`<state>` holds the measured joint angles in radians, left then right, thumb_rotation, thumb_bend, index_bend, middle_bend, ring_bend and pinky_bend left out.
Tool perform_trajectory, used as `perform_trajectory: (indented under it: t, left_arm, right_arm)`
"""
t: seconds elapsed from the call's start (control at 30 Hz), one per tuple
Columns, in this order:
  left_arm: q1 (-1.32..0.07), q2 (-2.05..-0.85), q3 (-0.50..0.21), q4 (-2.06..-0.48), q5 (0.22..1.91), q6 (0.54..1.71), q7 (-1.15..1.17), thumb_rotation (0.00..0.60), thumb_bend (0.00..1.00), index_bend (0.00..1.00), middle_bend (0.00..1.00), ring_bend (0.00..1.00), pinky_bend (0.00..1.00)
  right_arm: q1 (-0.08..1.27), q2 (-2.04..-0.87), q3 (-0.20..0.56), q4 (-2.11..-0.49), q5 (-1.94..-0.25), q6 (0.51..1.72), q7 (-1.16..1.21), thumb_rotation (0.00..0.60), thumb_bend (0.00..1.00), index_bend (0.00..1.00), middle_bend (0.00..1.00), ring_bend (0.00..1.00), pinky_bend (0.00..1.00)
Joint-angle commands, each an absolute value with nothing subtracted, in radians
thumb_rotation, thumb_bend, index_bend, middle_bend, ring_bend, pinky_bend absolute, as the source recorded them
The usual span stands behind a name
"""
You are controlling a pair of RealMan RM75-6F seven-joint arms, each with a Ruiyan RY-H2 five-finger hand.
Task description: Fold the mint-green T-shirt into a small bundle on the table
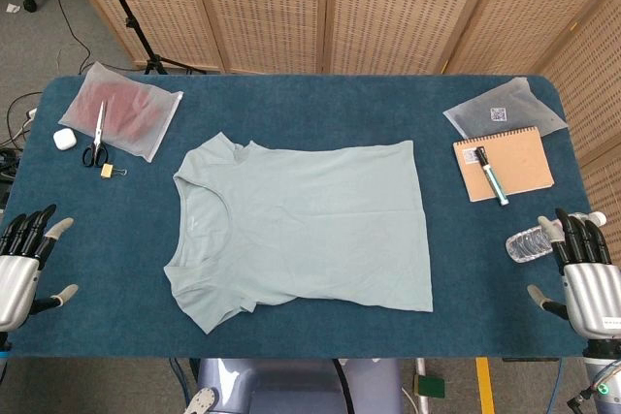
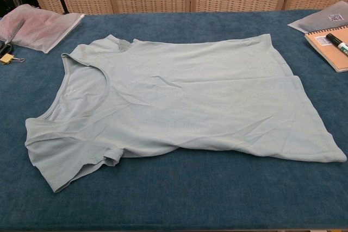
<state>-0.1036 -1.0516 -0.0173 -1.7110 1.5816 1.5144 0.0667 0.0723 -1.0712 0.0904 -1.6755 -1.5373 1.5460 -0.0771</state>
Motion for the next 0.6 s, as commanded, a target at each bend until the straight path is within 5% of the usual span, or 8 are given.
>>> perform_trajectory:
  t: [0.03, 0.3, 0.6]
  left_arm:
    - [-0.104, -1.052, -0.017, -1.711, 1.581, 1.513, 0.068, 0.600, 0.00, 0.00, 0.00, 0.00, 0.00]
    - [-0.105, -1.053, -0.019, -1.710, 1.576, 1.508, 0.068, 0.600, 0.00, 0.00, 0.00, 0.00, 0.00]
    - [-0.112, -1.047, -0.025, -1.717, 1.563, 1.493, 0.059, 0.600, 0.00, 0.00, 0.00, 0.00, 0.00]
  right_arm:
    - [0.073, -1.073, 0.090, -1.671, -1.541, 1.547, -0.072, 0.600, 0.00, 0.07, 0.00, 0.00, 0.00]
    - [0.077, -1.080, 0.084, -1.651, -1.571, 1.554, -0.043, 0.600, 0.00, 0.08, 0.00, 0.00, 0.00]
    - [0.128, -1.090, 0.032, -1.590, -1.674, 1.477, 0.013, 0.600, 0.00, 0.21, 0.00, 0.00, 0.00]
